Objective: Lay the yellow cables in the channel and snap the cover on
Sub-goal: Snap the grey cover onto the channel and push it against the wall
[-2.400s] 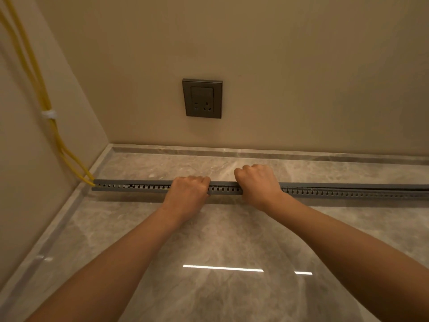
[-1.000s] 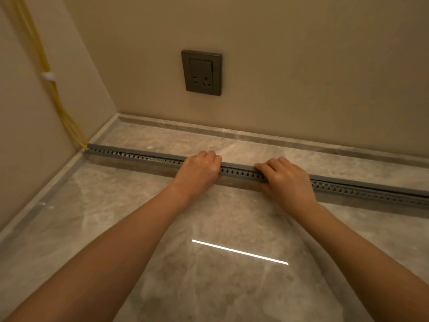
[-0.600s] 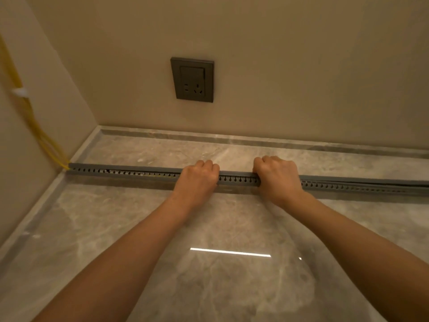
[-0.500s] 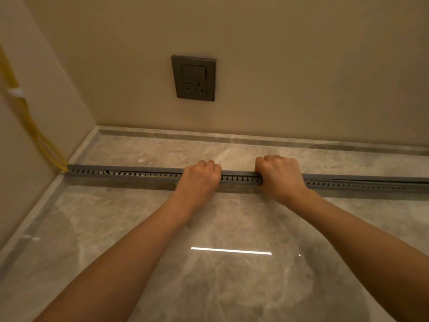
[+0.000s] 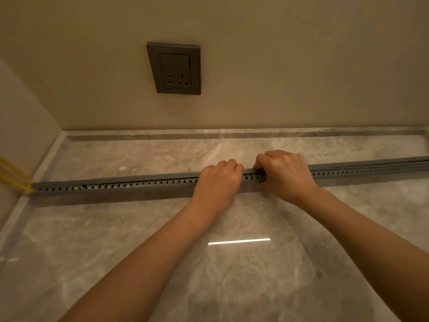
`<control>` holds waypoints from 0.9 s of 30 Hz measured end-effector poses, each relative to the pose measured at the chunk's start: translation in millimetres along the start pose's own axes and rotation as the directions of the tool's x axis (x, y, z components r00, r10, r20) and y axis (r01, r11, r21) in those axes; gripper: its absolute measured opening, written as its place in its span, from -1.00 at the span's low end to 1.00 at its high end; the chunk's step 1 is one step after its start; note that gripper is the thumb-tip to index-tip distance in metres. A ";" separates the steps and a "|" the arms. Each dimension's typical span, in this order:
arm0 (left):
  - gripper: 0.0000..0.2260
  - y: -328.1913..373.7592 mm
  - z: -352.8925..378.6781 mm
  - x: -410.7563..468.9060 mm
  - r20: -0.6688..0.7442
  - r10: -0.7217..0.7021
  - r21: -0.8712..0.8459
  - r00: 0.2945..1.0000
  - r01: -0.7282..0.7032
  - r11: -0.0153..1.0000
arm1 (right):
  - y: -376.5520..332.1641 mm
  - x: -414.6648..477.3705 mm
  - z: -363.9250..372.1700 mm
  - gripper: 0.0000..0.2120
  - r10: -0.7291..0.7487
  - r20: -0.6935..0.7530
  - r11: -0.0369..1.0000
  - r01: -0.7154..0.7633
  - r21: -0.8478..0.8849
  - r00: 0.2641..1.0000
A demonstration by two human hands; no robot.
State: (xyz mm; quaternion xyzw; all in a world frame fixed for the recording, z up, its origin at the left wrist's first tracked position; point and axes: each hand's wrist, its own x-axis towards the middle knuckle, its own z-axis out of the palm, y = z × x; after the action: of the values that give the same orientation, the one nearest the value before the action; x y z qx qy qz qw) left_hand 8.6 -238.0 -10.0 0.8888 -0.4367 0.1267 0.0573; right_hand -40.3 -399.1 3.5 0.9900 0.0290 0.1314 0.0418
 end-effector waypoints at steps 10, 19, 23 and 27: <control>-0.70 -17.5 12.1 8.7 -0.038 0.056 -0.098 0.998 -0.059 0.993 | 7.6 -4.5 -0.9 -0.75 -0.124 -0.089 0.990 0.129 0.050 0.988; -0.73 -14.2 8.4 11.2 0.016 -0.009 -0.084 1.000 0.010 0.996 | 43.6 -22.3 -5.7 -0.68 -0.058 -0.009 0.992 0.058 0.113 0.998; -0.72 -11.6 6.7 13.3 0.036 -0.048 -0.079 0.998 0.051 0.996 | 70.3 -32.0 -5.4 -0.71 -0.032 0.016 0.996 0.030 0.088 0.999; -0.75 -6.2 5.7 14.0 0.050 -0.104 -0.037 0.993 0.106 0.994 | 89.9 -36.1 -3.5 -0.71 -0.035 0.010 0.997 0.034 0.074 0.999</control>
State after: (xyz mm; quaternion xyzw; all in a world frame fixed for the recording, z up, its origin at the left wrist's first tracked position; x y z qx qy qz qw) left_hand 22.7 -246.1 -11.5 0.9120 -0.3931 0.0934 0.0710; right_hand -71.8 -490.8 5.7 0.9910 0.0507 0.1237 0.0079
